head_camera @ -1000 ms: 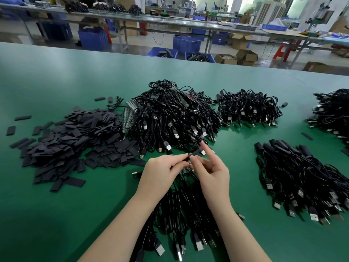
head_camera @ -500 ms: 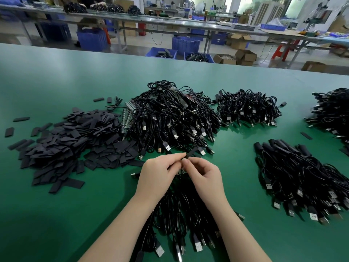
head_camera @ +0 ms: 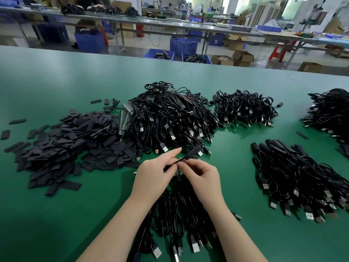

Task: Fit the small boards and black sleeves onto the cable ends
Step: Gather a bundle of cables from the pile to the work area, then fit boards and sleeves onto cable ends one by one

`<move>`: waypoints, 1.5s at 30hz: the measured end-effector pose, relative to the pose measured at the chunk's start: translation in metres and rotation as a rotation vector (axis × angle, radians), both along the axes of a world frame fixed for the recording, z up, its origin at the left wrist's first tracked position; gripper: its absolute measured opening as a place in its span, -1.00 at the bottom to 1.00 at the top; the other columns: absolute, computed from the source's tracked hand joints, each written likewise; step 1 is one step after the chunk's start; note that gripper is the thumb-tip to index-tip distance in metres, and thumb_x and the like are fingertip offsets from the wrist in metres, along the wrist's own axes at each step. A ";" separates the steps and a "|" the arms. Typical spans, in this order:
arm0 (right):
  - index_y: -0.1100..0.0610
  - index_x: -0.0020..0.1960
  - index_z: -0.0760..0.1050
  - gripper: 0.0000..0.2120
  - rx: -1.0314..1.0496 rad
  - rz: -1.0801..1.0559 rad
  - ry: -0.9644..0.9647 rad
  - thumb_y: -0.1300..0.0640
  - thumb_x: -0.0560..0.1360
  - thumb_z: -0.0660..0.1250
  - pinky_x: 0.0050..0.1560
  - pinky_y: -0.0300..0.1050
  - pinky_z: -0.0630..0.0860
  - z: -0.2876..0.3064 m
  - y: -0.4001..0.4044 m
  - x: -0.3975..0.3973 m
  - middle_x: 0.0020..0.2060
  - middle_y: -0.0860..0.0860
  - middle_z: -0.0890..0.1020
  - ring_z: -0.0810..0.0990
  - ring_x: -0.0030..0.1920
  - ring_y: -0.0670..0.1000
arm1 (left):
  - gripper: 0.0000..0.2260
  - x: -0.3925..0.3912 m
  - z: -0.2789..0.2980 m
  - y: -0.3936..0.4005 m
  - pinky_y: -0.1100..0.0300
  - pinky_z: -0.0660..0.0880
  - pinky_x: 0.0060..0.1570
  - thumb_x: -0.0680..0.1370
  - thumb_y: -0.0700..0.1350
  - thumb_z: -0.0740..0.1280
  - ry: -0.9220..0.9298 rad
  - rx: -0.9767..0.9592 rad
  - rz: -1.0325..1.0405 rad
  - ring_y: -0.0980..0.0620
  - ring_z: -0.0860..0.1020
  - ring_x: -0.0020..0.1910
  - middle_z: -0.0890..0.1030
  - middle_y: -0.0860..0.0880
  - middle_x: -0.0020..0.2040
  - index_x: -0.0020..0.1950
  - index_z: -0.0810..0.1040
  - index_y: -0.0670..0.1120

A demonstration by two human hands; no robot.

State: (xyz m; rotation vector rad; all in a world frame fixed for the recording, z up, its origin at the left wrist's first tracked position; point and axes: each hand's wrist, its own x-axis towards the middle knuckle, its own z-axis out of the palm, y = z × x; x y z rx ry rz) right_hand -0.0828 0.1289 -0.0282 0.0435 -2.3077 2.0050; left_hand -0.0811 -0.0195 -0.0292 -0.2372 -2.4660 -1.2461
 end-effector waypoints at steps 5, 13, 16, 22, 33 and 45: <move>-0.12 -0.27 0.69 -0.80 -0.030 0.020 0.041 0.14 0.48 0.49 -0.27 -0.38 0.42 0.000 0.002 0.000 -0.37 -0.13 0.66 0.53 -0.33 -0.22 | -0.46 0.002 0.000 0.001 0.62 0.28 0.01 0.50 -0.15 0.44 0.030 -0.082 -0.010 0.27 0.58 0.02 0.49 0.50 0.08 0.40 0.42 0.26; 0.07 -0.12 0.67 -0.91 -0.591 -0.127 -0.031 0.08 0.49 0.40 0.02 -0.15 0.61 0.033 0.018 -0.006 -0.05 0.04 0.73 0.66 -0.04 -0.03 | -0.33 0.002 0.007 0.001 0.54 0.14 0.20 0.42 0.37 0.29 0.054 -0.024 0.065 0.56 0.23 0.25 0.32 0.53 0.28 0.48 0.13 0.34; 0.15 -0.06 0.55 -0.86 -0.662 -0.225 0.120 0.08 0.47 0.39 0.00 -0.17 0.63 0.066 0.051 -0.006 -0.12 0.06 0.73 0.70 -0.07 0.01 | -0.49 0.000 0.004 0.000 0.41 0.18 0.27 0.49 0.20 0.34 0.078 -0.002 0.075 0.46 0.33 0.25 0.44 0.45 0.21 0.43 0.31 0.30; 0.02 -0.05 0.61 -0.82 0.572 -0.756 0.305 -0.07 0.56 0.33 -0.26 -0.10 0.50 0.097 0.144 -0.016 -0.26 -0.04 0.69 0.61 -0.25 0.03 | -0.79 -0.004 0.002 0.002 0.04 0.47 0.26 0.55 0.01 0.38 -0.014 -0.163 -0.024 0.28 0.51 0.14 0.61 0.26 0.09 0.18 0.64 0.11; 0.20 0.13 0.60 -0.53 1.396 -0.732 -0.228 -0.16 0.63 0.13 0.06 0.06 0.37 0.067 0.188 -0.040 0.02 0.24 0.62 0.55 0.11 0.26 | -0.61 -0.009 -0.007 0.003 0.08 0.19 0.40 0.59 0.14 0.25 -0.203 -0.364 -0.047 0.15 0.34 0.41 0.47 0.17 0.39 0.41 0.46 0.13; 0.03 0.24 0.58 -0.68 0.950 0.051 -0.104 -0.10 0.61 0.24 0.07 -0.06 0.54 0.024 0.020 -0.018 0.12 -0.03 0.65 0.60 0.06 0.05 | -0.51 -0.014 -0.009 0.002 0.12 0.19 0.38 0.59 0.16 0.25 -0.209 -0.406 -0.083 0.06 0.30 0.40 0.42 0.10 0.39 0.50 0.33 0.07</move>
